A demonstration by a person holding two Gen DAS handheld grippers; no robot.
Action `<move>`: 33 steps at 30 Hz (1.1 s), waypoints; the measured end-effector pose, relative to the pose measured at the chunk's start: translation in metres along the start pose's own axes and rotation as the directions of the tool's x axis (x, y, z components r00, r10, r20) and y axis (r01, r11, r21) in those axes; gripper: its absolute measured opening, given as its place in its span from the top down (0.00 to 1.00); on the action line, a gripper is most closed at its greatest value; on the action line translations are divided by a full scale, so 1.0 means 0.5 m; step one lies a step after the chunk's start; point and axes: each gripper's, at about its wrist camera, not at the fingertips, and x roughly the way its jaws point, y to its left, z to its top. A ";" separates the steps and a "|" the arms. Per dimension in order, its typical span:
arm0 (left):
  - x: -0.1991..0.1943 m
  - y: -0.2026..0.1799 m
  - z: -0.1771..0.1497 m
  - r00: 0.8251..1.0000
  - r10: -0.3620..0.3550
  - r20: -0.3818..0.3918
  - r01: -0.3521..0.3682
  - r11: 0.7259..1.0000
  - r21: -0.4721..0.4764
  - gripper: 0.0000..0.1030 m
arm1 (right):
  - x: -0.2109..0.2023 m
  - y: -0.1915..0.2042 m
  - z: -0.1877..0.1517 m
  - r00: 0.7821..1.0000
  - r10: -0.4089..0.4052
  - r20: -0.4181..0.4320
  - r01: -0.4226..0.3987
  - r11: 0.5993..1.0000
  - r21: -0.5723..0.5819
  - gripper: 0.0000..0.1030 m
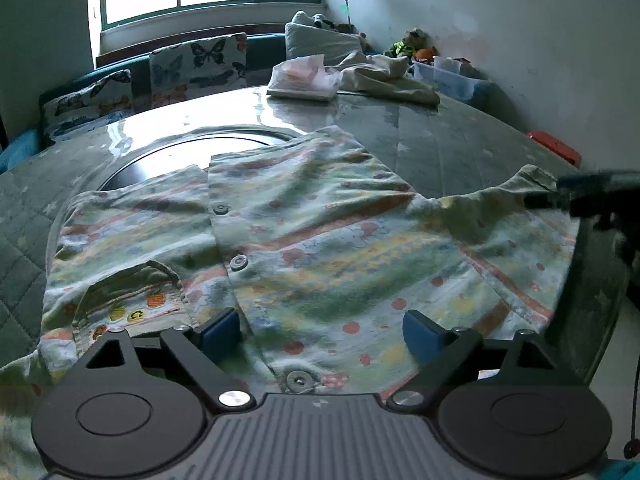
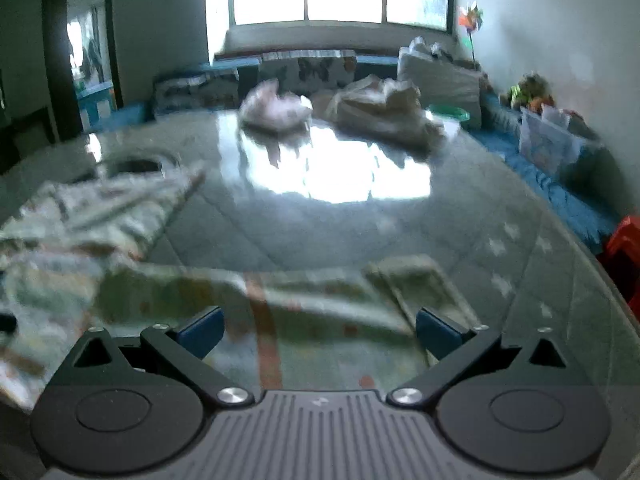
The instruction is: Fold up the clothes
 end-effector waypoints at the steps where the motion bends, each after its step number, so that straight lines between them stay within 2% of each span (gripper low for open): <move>1: 0.000 0.000 0.000 1.000 0.000 0.000 0.000 1.000 0.000 0.11 | 0.002 0.003 0.009 1.000 0.003 0.011 -0.003 1.000 -0.006 0.00; 6: 0.000 0.001 0.001 1.000 0.001 0.000 -0.001 1.000 -0.002 0.11 | 0.054 0.010 0.025 1.000 -0.004 -0.028 0.004 1.000 -0.030 0.00; 9: -0.001 0.003 0.000 1.000 0.001 0.001 -0.001 1.000 -0.004 0.11 | 0.068 -0.011 0.015 0.999 -0.034 -0.040 0.034 0.999 0.005 0.00; 15: 0.001 0.000 -0.003 1.000 -0.001 0.006 0.001 1.000 0.007 0.08 | 0.059 -0.072 0.004 0.989 -0.137 -0.057 0.143 0.982 0.119 0.00; 19: 0.002 0.000 -0.002 1.000 0.001 0.005 -0.001 1.000 0.006 0.08 | 0.039 -0.070 0.004 0.987 -0.157 -0.031 0.159 0.983 0.093 0.00; 21: 0.002 -0.002 -0.001 1.000 0.004 0.004 -0.004 1.000 0.006 0.08 | 0.023 -0.062 0.008 0.991 -0.132 0.000 0.131 0.987 0.094 0.00; 24: 0.000 -0.004 0.000 1.000 0.004 0.001 -0.004 1.000 0.002 0.08 | 0.007 -0.025 0.019 0.999 -0.037 0.026 0.035 0.997 0.072 0.00; 28: -0.017 -0.004 -0.002 1.000 0.000 0.007 0.000 1.000 -0.002 0.08 | 0.003 0.045 0.008 0.997 0.073 0.005 -0.073 0.997 -0.027 0.00; 31: -0.043 -0.002 -0.005 1.000 -0.003 0.031 0.003 1.000 -0.005 0.08 | 0.004 0.073 -0.006 0.994 0.112 -0.018 -0.113 0.992 -0.057 0.00; 33: -0.064 0.008 -0.009 0.999 0.005 0.048 -0.004 1.000 -0.026 0.08 | 0.010 0.078 -0.017 0.993 0.105 -0.047 -0.107 0.992 -0.061 0.00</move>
